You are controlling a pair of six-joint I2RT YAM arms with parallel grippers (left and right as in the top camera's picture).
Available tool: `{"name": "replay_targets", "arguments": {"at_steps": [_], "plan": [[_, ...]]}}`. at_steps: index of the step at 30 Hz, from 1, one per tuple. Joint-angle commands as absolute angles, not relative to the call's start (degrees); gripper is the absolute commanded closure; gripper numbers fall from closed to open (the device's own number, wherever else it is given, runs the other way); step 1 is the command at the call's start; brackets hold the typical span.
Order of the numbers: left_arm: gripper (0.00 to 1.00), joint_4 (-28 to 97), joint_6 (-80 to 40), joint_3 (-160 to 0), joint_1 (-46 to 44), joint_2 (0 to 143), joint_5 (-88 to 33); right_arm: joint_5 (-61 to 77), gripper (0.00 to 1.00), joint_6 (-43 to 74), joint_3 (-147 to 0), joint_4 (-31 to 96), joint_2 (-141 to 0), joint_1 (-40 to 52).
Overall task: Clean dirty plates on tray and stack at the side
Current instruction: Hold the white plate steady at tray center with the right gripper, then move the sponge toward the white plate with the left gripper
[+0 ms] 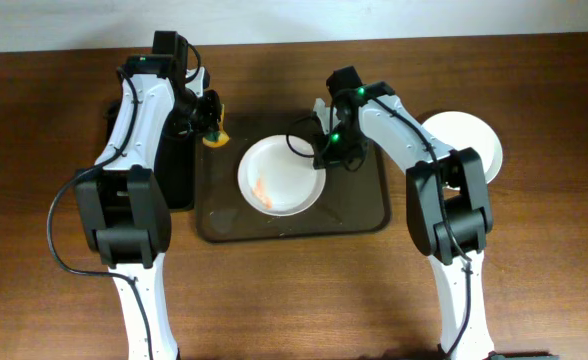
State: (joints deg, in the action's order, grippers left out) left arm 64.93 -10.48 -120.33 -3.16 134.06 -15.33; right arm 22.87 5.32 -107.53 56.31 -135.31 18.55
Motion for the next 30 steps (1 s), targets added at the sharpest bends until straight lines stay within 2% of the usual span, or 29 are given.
{"name": "replay_targets", "arguments": {"at_steps": [1,5,10,16,22,30], "plan": [[1.00,64.8,-10.2,-121.0,-3.4,134.4,-15.0,20.7,0.96,16.2,-105.6,56.2,-136.4,19.4],[0.99,64.8,-10.2,-121.0,-3.4,134.4,-15.0,15.8,0.96,30.9,-105.1,58.7,-136.4,20.3],[1.00,65.3,-10.2,-121.0,-3.4,134.4,-15.0,12.6,0.96,37.6,-105.1,58.6,-136.4,21.3],[1.00,66.2,-9.3,-121.0,-3.6,134.4,-14.9,12.8,0.96,38.0,-105.1,58.0,-134.5,20.5],[1.00,65.6,-8.8,-121.0,-4.5,134.4,-14.9,6.9,0.96,37.8,-105.1,58.1,-127.7,19.6],[1.00,65.5,-5.9,-121.0,-7.1,134.4,-15.0,5.5,0.96,38.2,-100.0,54.3,-128.0,21.5]]}}
